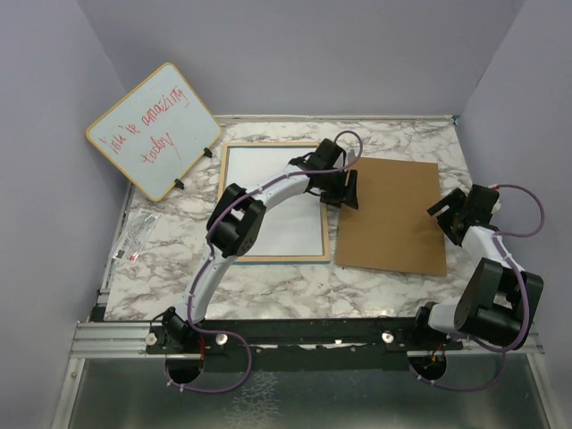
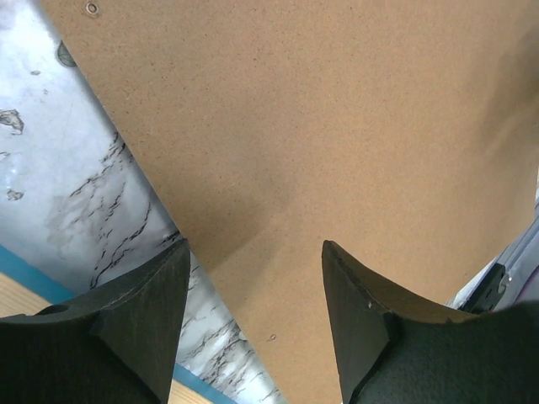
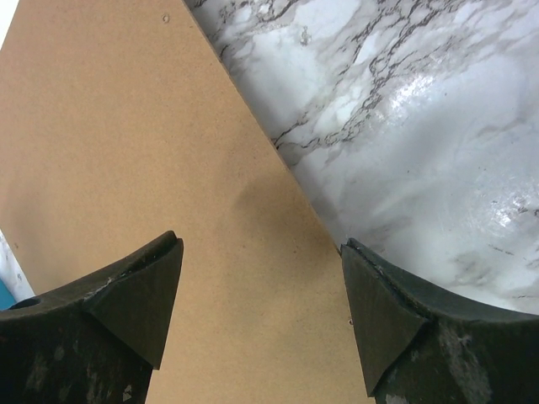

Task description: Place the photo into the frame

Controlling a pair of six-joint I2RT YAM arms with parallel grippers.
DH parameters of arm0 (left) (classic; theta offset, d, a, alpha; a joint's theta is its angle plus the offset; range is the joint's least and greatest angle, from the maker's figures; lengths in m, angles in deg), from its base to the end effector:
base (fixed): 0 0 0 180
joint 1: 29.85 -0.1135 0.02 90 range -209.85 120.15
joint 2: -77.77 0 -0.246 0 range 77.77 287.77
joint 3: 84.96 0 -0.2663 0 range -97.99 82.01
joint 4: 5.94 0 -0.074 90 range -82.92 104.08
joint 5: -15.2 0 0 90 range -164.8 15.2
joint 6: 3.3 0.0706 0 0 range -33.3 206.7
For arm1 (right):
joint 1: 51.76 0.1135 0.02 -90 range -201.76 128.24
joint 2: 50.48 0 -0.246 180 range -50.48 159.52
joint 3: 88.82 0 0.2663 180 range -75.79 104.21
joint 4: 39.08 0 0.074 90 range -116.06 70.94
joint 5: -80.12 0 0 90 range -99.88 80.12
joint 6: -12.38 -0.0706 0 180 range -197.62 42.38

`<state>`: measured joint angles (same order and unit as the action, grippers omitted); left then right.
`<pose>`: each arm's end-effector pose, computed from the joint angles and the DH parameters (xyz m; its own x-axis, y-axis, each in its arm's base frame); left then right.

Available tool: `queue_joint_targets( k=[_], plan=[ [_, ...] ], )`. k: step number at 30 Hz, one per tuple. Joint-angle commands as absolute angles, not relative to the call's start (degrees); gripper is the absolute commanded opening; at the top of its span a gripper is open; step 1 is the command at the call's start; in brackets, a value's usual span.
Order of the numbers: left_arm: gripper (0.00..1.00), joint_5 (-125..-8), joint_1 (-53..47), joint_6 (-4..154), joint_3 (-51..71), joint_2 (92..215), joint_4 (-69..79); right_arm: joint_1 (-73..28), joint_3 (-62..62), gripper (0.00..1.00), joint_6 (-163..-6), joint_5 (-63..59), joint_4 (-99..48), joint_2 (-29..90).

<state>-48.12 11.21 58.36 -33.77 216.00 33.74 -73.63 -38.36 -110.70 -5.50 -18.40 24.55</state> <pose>0.3984 -0.3891 0.1302 -0.8855 0.2088 -0.4152 0.4411 0.6587 -0.6095 0.2807 -0.1069 0.1379 -0.3768 0.7376 -0.5603 0.6291 0.6477 0.4297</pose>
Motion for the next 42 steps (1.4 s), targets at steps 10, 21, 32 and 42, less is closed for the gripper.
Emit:
queue_joint_targets(
  k=[10, 21, 32, 42],
  plan=[
    [0.62, -47.5, 15.2, 57.4, -32.0, 205.9, 28.6, -71.9, -46.6, 0.78, -120.0, 16.5, -23.4, 24.2],
    [0.62, -57.9, 12.2, 56.4, -26.8, 204.6, 31.7, -71.0, -49.1, 0.77, -123.2, 20.5, -26.5, 23.6],
    [0.74, -61.7, 5.4, 60.0, -19.7, 200.9, 32.6, -71.0, -47.2, 0.77, -121.0, 16.9, -20.1, 24.5],
    [0.81, -54.4, 2.8, 63.6, -7.9, 193.0, 33.0, -71.0, -46.2, 0.77, -119.1, 16.2, -17.7, 24.8]
  ],
)
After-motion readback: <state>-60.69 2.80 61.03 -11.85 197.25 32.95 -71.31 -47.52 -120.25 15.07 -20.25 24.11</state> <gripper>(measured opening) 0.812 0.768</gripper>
